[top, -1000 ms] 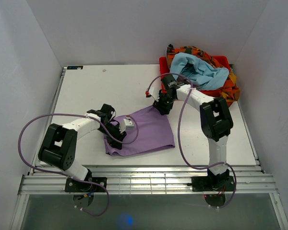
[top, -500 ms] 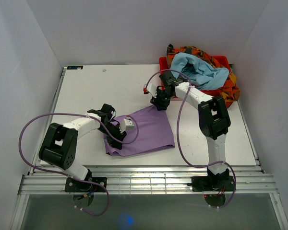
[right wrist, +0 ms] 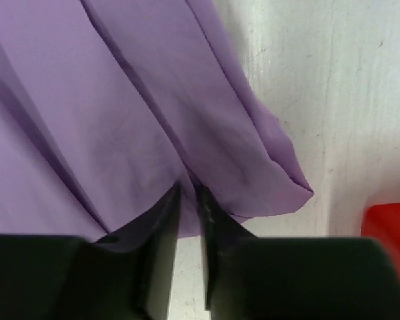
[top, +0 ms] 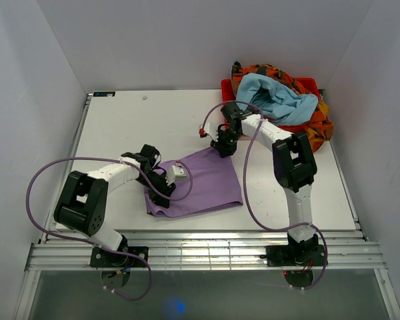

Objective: Fold and stack the trousers
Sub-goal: Fold the trousers

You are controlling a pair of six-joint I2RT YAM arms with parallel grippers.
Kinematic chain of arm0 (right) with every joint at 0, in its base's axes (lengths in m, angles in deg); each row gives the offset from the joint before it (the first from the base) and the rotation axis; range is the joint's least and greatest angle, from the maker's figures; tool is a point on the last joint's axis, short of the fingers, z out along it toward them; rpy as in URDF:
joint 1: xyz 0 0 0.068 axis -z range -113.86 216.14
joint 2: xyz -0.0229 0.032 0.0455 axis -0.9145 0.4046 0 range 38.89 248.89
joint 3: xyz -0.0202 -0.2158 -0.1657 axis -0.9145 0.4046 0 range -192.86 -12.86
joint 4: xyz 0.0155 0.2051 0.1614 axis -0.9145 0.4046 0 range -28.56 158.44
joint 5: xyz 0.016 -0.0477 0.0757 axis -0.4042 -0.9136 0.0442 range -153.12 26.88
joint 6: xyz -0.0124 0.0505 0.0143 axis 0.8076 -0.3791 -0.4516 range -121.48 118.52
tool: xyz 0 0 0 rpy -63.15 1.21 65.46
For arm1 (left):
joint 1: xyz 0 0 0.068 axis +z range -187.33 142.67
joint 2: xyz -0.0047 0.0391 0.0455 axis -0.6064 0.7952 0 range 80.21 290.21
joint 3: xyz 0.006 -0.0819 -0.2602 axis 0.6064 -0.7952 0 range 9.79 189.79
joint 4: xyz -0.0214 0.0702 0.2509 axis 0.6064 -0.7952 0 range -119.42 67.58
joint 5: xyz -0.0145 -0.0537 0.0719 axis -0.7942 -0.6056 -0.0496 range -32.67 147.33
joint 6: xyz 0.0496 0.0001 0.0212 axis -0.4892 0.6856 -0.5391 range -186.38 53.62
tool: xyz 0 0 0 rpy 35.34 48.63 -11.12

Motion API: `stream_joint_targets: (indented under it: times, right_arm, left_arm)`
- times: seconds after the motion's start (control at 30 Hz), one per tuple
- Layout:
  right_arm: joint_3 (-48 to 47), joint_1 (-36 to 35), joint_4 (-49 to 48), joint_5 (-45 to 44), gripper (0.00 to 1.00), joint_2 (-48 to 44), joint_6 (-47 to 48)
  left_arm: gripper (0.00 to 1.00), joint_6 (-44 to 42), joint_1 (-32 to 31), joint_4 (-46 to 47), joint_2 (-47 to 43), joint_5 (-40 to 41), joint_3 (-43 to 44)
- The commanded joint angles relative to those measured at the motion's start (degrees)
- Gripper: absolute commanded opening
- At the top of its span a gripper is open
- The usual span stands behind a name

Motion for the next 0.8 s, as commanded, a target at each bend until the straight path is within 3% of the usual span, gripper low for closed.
stream_joint_targets:
  times: [0.0, 0.07, 0.33, 0.5, 0.73, 0.77]
  right_arm:
    - [0.41, 0.19, 2.62, 1.47, 0.21, -0.57, 2.32]
    - [-0.63, 0.37, 2.35, 0.76, 0.08, -0.04, 2.14]
    - [-4.25, 2.12, -5.98, -3.53, 0.08, 0.49, -4.62]
    - [-4.33, 3.18, -15.99, -6.35, 0.08, -0.3, -9.1]
    - [-5.82, 2.48, -13.57, -8.11, 0.08, 1.8, -9.72]
    - [-6.7, 2.39, -12.86, -8.38, 0.2, 2.07, -10.59]
  left_arm:
    - [0.39, -2.02, 0.03, 0.34, 0.55, 4.99, -1.18]
    - [0.39, -2.1, -0.05, 0.26, 0.64, 4.81, -1.01]
    - [0.34, -2.98, 0.03, 0.08, 0.99, 5.69, -1.45]
    - [0.27, -3.86, 0.03, 0.17, 1.51, 6.57, -2.41]
    - [0.29, -3.69, 0.56, 1.57, 1.87, 7.36, -3.03]
    - [0.31, -3.42, 1.0, 1.84, 1.87, 7.19, -2.77]
